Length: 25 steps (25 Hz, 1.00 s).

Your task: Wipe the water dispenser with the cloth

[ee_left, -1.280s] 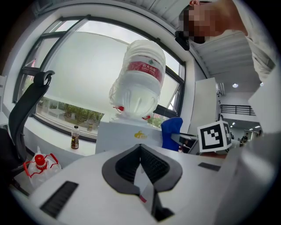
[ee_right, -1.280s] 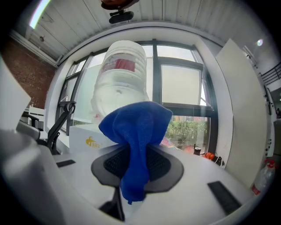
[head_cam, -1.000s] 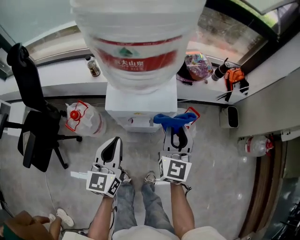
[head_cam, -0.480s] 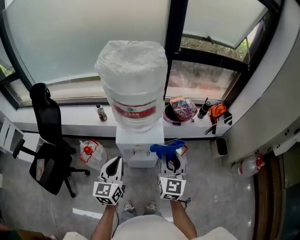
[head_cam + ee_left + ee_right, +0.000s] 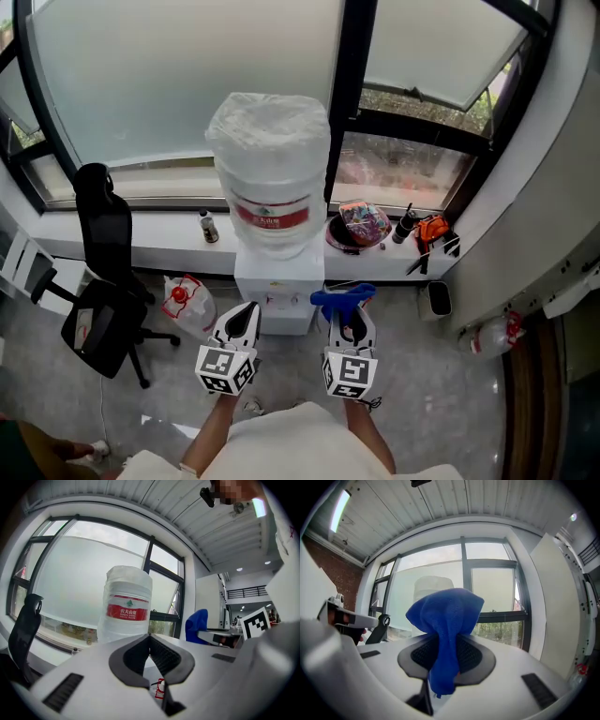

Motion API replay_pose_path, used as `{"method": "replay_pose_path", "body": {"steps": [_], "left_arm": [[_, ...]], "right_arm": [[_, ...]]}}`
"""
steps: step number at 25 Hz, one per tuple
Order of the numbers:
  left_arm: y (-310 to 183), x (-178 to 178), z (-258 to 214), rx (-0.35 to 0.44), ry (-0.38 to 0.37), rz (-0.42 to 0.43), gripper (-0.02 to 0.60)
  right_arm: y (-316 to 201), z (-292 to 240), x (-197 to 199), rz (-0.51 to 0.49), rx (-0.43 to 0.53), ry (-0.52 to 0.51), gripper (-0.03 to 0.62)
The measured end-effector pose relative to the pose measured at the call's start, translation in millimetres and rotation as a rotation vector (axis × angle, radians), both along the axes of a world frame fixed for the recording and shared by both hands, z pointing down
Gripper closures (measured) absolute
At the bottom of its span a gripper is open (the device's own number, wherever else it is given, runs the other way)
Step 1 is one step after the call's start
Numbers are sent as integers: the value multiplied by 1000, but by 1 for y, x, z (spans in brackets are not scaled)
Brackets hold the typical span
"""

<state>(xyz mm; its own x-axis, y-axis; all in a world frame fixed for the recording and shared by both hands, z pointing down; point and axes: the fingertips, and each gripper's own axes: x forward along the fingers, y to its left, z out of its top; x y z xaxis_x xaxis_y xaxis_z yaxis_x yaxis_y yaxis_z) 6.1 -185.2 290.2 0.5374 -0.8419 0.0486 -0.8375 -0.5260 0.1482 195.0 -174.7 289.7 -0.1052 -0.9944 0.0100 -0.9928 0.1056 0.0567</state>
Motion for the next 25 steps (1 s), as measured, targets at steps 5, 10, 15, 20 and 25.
{"method": "replay_pose_path", "body": {"steps": [5,10,15,20,25], "left_arm": [[26,10,14,-31,-6,3,571],[52,5,24,-54,-7,-21,571],[77,-8,20,-52,-10,-18,571],[106,-31,14,-24,4,-1,571],[163,-64,29,-45,7,11,571]], "right_arm": [[32,9,2,-18,-22,3,491],[69,21,1,-44,-61,-13,491],[109,28,-7,-31,-95,-21,491],[139,21,-33,-29,-69,2,491],[190,22,-72,-34,-62,18,491]]}}
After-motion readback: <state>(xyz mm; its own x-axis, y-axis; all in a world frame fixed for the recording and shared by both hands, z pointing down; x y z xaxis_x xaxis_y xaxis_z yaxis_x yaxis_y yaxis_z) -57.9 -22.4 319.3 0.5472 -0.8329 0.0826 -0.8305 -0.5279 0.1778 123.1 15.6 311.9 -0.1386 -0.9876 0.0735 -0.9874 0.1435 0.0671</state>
